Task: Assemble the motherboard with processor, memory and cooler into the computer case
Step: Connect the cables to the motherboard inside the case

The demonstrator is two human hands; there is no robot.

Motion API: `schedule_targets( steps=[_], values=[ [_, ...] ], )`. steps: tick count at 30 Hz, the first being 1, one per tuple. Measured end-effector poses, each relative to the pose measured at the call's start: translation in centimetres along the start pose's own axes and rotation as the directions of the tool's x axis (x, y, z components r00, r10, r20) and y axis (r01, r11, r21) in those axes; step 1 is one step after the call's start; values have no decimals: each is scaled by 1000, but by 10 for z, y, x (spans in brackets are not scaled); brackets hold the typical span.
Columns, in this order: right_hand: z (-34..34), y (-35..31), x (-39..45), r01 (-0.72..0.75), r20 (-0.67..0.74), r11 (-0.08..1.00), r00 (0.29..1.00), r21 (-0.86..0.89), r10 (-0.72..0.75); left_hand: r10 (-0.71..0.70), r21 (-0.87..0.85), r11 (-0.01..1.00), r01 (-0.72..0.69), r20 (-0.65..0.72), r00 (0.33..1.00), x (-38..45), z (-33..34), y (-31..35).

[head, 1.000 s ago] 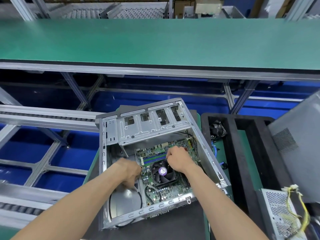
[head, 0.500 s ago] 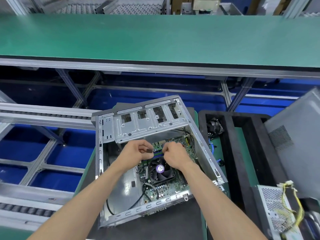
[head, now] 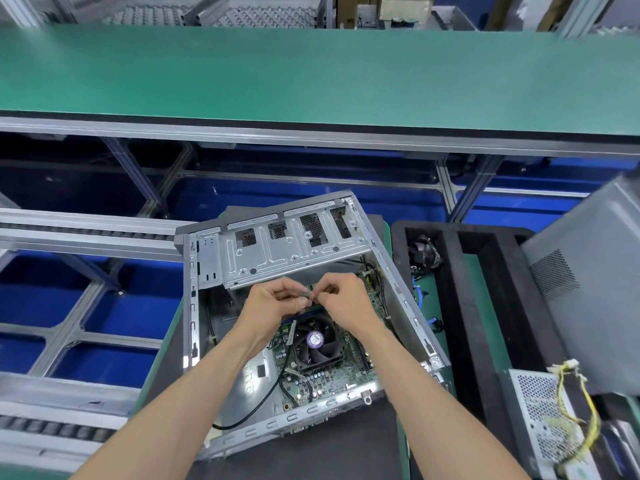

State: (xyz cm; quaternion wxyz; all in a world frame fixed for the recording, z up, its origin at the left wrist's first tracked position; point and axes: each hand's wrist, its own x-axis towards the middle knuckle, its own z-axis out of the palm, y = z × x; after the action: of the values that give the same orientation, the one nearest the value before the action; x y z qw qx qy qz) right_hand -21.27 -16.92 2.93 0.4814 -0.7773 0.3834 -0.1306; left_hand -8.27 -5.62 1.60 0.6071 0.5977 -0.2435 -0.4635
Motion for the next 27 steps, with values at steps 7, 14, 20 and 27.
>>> schedule_targets(
  steps=[7, 14, 20, 27],
  values=[
    [-1, -1, 1, -18, 9, 995, 1000, 101, 17, 31, -28, 999, -31, -10, 999, 1, 1, 0],
    [-2, 1, 1, -64, 11, 985, 998, 159, 63, -18, 118, 992, 33, -129, 991, 11, 9, -9],
    [2, 12, 11, -166, -33, 983, 985, 73, 169, -66, 160, 984, 80, -90, 994, 23, 17, -10],
    [-1, 18, 17, -292, -121, 956, 949, 13, 291, -121, 369, 924, 100, 34, 992, 45, 30, -5]
  ],
)
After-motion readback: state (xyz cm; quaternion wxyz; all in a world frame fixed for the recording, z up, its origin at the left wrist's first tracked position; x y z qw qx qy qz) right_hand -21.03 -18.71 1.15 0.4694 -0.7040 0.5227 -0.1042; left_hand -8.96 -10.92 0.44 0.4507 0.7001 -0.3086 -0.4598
